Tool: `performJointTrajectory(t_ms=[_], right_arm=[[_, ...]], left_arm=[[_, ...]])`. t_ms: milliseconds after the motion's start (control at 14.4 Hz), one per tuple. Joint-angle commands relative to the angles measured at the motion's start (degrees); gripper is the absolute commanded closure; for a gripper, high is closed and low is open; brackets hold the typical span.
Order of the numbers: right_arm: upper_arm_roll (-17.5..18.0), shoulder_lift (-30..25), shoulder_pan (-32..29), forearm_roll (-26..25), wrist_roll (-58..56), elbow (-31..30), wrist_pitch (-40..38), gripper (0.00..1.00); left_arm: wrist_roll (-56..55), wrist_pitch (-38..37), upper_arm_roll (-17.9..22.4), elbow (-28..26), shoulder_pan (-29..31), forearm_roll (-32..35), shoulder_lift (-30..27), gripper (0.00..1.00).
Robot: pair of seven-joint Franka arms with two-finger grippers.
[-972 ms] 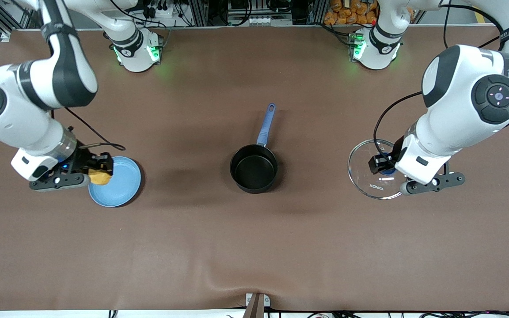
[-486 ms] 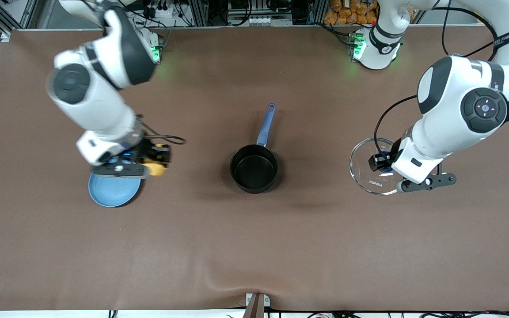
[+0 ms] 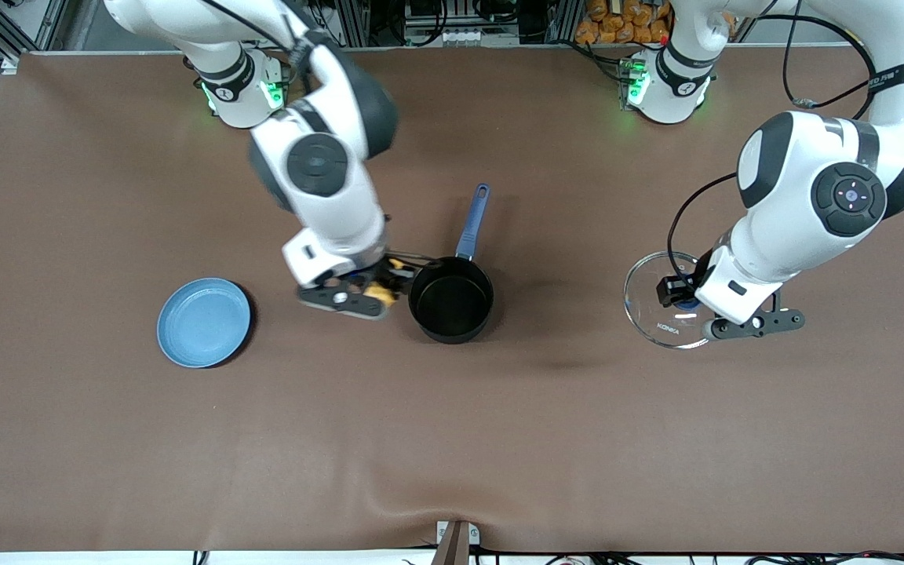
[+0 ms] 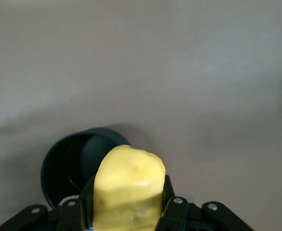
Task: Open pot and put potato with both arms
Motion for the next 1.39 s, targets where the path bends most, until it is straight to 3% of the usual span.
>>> performJointTrajectory(t_ms=[0, 139, 278, 486, 1111, 1319], right_arm=[[-0.7, 5.1, 2.9, -2.2, 1.7, 4.7, 0.9, 0.96], [-0.7, 7.1, 4.6, -2.8, 0.4, 4.7, 4.2, 0.96], [-0.7, 8.7, 5.9, -6.3, -6.4, 4.6, 6.3, 0.96], [-0.6, 10.4, 6.4, -6.6, -11.8, 4.6, 8.4, 0.97], [-0.8, 16.0, 8.8, -6.8, -9.2, 4.1, 13.1, 0.98], [-0.9, 18.2, 8.7, -6.6, -9.2, 4.1, 16.1, 1.0]], left_arm=[[2.5, 2.8, -0.4, -4.3, 1.8, 0.4, -3.0, 1.0], [4.2, 4.6, -0.4, -5.9, 2.0, 0.4, -3.3, 1.0], [4.3, 6.1, -0.4, -7.3, 2.0, 0.5, -3.5, 1.0], [5.3, 7.7, -0.4, -8.1, 2.8, 0.5, -3.4, 1.0], [6.4, 11.0, -0.4, -11.2, 3.5, 0.5, -2.7, 1.0], [8.0, 13.4, -0.4, -14.6, 3.6, 0.5, -3.0, 1.0]])
